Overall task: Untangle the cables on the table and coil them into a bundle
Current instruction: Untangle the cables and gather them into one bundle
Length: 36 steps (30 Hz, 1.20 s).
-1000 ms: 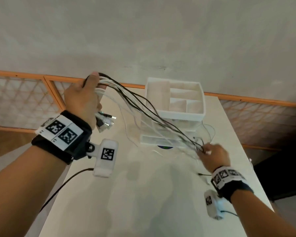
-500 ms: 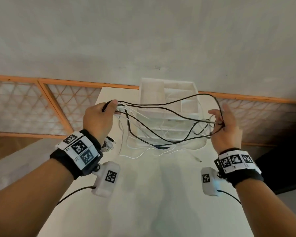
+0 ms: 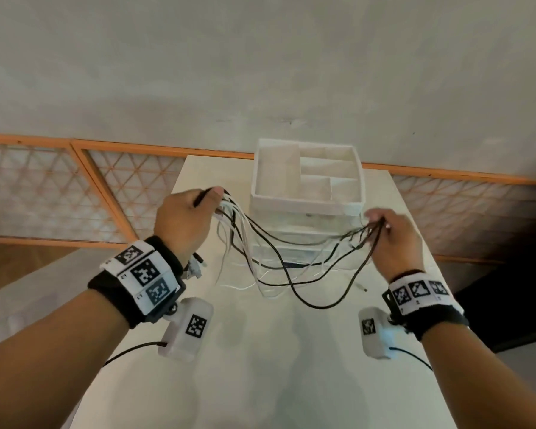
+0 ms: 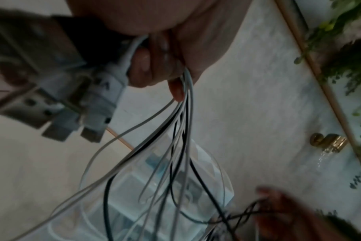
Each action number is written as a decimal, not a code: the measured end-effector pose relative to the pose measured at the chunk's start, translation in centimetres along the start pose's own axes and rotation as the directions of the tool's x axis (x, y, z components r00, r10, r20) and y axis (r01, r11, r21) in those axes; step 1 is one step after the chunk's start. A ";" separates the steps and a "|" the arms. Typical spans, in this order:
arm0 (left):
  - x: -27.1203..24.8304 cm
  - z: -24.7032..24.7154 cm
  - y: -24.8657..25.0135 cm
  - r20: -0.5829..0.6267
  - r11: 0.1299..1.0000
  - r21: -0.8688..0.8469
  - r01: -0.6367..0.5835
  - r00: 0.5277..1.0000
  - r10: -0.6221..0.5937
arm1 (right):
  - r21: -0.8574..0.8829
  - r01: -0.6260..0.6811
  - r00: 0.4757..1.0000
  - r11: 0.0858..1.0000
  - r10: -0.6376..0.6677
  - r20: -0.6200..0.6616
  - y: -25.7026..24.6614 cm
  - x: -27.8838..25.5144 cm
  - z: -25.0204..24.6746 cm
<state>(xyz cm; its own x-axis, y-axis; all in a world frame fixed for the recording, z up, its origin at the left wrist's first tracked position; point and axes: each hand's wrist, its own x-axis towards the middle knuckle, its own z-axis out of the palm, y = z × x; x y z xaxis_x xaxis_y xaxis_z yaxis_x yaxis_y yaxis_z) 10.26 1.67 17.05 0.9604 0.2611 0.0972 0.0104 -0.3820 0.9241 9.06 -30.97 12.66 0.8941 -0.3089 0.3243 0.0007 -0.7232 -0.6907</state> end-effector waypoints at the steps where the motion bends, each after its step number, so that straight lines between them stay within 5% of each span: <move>1: -0.1 0.3 -0.4 0.014 0.998 0.055 -0.011 1.000 0.010 | 0.117 0.055 0.998 0.992 -0.052 -0.032 -1.2 0.5 -0.6; 3: -0.3 0.5 -1.1 0.013 0.989 0.149 -0.013 1.000 0.011 | 0.308 0.041 0.999 0.950 -0.037 -0.019 -2.3 1.0 -1.1; 9: 0.0 -0.4 -0.8 -0.013 0.962 0.273 -0.004 1.000 0.008 | 0.280 -0.057 0.984 0.958 0.007 0.177 -2.7 -0.8 -0.7; 11: -0.4 -0.3 0.4 0.087 0.949 0.308 -0.072 0.995 0.047 | 0.330 -0.018 0.963 0.944 -0.073 0.260 -3.7 -1.9 0.0; 13: -1.3 0.4 2.0 0.297 0.944 0.259 -0.204 0.947 0.123 | 0.368 0.025 0.928 0.930 -0.159 0.338 -5.4 -3.2 0.8; 17: -3.3 3.3 3.2 0.664 0.879 0.236 -0.414 0.729 0.165 | 0.621 -0.141 0.874 0.771 -0.198 0.444 -8.1 -4.5 1.9; 22: -3.3 5.3 0.5 0.699 0.829 0.382 -0.409 0.715 0.031 | 0.729 -0.364 0.867 0.580 -0.074 0.492 -9.5 -4.3 0.9; 24: -3.0 5.2 -1.0 0.682 0.788 0.468 -0.399 0.730 -0.036 | 0.760 -0.345 0.911 0.551 0.000 0.413 -9.5 -3.6 -0.2; 28: -2.1 4.0 -3.4 0.578 0.683 0.667 -0.299 0.785 -0.222 | 0.857 -0.088 0.992 0.507 0.119 0.031 -9.0 -0.5 -3.3; 30: -1.2 2.8 -4.4 0.511 0.654 0.723 -0.224 0.810 -0.287 | 0.771 0.007 0.971 0.637 0.181 -0.158 -7.9 0.9 -4.8; 32: -0.3 1.6 -5.1 0.455 0.651 0.742 -0.160 0.834 -0.313 | 0.481 0.004 0.942 0.877 0.159 -0.297 -6.1 1.6 -5.6; 34: 0.3 0.8 -5.1 0.426 0.667 0.732 -0.142 0.859 -0.285 | 0.114 -0.093 0.950 0.989 0.123 -0.288 -3.6 1.4 -5.4; 36: 0.6 0.1 -4.1 0.408 0.693 0.705 -0.148 0.884 -0.226 | -0.102 -0.166 0.981 0.981 0.153 -0.123 -1.3 0.5 -4.4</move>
<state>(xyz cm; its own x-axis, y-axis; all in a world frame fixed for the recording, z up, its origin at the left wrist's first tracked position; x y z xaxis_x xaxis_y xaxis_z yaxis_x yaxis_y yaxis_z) 10.82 3.34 13.25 0.9606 -0.0448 -0.2742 0.0610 -0.9288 0.3656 7.50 -32.94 16.55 0.8218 -0.4895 0.2915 -0.1934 -0.7209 -0.6654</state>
